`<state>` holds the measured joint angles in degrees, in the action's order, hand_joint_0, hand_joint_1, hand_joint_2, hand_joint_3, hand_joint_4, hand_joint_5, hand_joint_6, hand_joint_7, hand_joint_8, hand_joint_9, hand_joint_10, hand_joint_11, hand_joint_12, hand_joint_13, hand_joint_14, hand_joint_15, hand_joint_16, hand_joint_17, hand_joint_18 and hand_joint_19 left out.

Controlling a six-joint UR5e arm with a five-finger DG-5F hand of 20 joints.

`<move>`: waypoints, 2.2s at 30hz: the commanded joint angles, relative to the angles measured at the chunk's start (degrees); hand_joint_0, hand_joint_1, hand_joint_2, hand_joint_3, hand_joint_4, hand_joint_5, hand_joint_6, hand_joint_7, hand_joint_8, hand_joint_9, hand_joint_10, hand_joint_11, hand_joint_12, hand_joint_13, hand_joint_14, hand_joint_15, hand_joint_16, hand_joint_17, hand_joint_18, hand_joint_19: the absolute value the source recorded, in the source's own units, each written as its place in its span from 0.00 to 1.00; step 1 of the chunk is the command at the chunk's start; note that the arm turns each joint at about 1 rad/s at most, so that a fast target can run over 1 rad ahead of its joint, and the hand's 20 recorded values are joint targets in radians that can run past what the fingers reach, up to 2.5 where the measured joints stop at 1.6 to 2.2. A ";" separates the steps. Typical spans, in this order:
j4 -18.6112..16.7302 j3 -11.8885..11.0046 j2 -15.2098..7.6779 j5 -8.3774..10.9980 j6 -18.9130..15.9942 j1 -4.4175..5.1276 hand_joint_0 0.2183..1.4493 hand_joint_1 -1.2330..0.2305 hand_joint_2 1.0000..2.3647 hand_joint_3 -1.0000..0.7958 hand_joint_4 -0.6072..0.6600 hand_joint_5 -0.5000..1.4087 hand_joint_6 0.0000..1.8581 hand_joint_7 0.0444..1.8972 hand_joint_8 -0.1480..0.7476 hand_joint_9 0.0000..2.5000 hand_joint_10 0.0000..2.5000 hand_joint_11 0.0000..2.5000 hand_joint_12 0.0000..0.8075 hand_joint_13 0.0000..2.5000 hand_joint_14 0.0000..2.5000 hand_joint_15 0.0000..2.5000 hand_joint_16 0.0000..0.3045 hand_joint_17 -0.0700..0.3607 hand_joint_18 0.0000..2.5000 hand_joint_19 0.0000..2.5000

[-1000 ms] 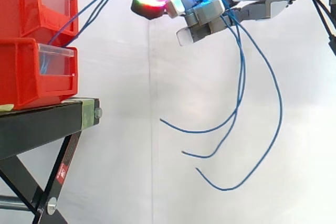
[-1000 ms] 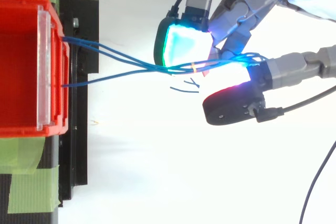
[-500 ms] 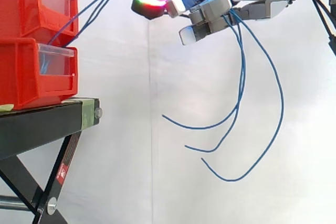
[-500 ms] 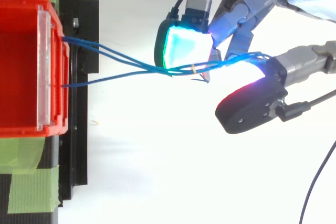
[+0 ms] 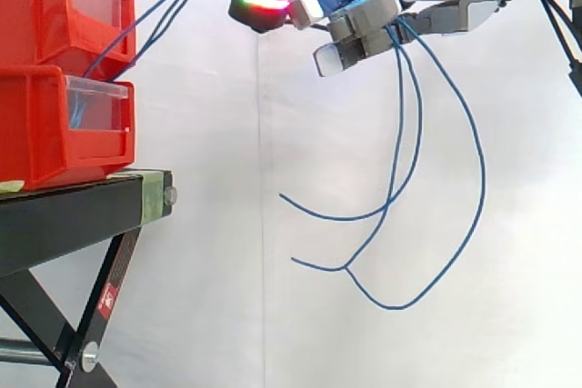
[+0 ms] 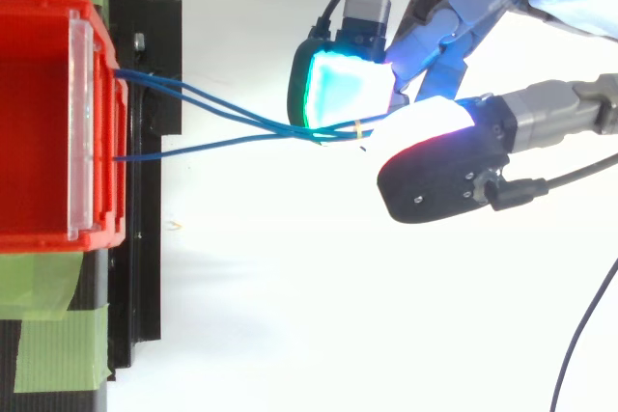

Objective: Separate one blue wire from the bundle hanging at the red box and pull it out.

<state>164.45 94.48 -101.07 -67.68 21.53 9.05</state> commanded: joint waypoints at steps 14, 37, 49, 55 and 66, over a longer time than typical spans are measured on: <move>0.00 0.00 0.00 0.00 0.00 0.00 0.39 0.23 0.02 0.50 0.62 0.14 0.45 0.53 0.51 0.34 0.01 0.44 0.40 0.47 0.06 0.74 0.16 0.41 0.26 0.33; 0.00 0.00 0.00 0.09 -0.18 0.00 0.45 0.17 0.02 0.44 0.50 0.12 0.42 0.57 0.46 0.20 0.01 0.42 0.44 0.34 0.00 0.72 0.15 0.41 0.18 0.30; 0.00 0.00 0.00 0.09 -0.18 0.00 0.31 0.22 0.01 0.35 0.58 0.14 0.41 0.57 0.51 0.27 0.01 0.43 0.45 0.39 0.00 0.72 0.16 0.41 0.21 0.34; 0.00 0.09 0.00 0.18 -0.18 0.00 0.26 0.28 0.01 0.33 0.63 0.14 0.40 0.58 0.54 0.28 0.01 0.42 0.47 0.40 0.00 0.71 0.17 0.44 0.22 0.36; 0.00 0.00 0.00 0.18 -0.18 0.00 0.25 0.37 0.01 0.34 0.65 0.16 0.40 0.59 0.57 0.34 0.01 0.43 0.47 0.44 0.00 0.70 0.17 0.44 0.24 0.37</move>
<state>164.44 94.49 -101.07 -67.50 21.36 9.05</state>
